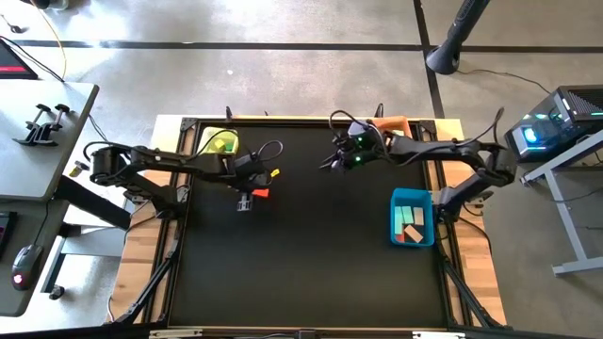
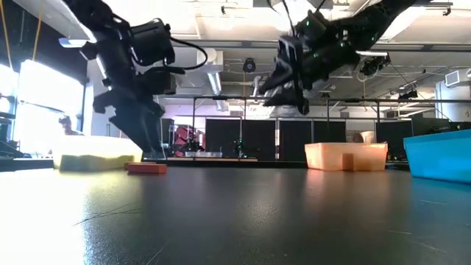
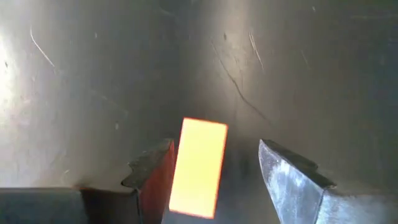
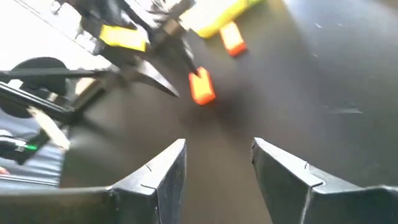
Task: Sort blocks by size
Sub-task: Put the orange rectangle block into the blue bin
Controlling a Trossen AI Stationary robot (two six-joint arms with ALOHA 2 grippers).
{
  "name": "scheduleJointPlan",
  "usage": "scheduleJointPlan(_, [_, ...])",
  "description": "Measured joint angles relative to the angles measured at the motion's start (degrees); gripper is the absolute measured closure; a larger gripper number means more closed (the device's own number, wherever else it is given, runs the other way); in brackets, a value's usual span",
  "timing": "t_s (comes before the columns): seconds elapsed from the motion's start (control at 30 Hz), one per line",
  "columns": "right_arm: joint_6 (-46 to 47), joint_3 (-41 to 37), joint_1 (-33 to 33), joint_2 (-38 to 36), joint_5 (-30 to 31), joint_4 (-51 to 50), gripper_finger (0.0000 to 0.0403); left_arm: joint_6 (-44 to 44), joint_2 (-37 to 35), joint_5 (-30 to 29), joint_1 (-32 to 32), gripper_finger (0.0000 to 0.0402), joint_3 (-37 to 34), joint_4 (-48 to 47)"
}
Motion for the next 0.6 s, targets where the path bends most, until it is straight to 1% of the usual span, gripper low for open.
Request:
scheduleJointPlan(0.17, [3.1, 3.1, 2.4, -2.2, -0.1, -0.3, 0.0224, 0.8, 0.5, -0.3, -1.0, 0.0177, -3.3, 7.4])
scheduleJointPlan(0.23, [3.6, 4.6, 3.5, -3.2, 0.9, -0.3, 0.0224, -2.1, 0.5, -0.3, -1.3, 0.0177, -4.9, 9.9])
scheduleJointPlan(0.33, [4.5, 7.2, 5.2, -3.7, 4.8, -0.4, 0.0224, -7.7, 0.5, -0.3, -1.4, 0.0179, -6.4, 12.9])
scheduleJointPlan(0.4, [6.0, 9.2, 6.1, -3.6, 7.8, -1.4, 0.0224, -9.2, 0.5, -0.3, -1.4, 0.0181, -7.1, 13.8])
scheduleJointPlan(0.53, [10.3, 12.7, 8.1, -3.7, 14.5, -2.5, 0.0224, -8.6, 0.5, -0.4, -1.9, 0.0183, -9.1, 15.6])
scheduleJointPlan(0.6, [11.1, 14.0, 9.0, -3.6, 15.9, -2.6, 0.0224, -8.5, 0.4, -0.8, -2.2, 0.0185, -9.9, 16.3])
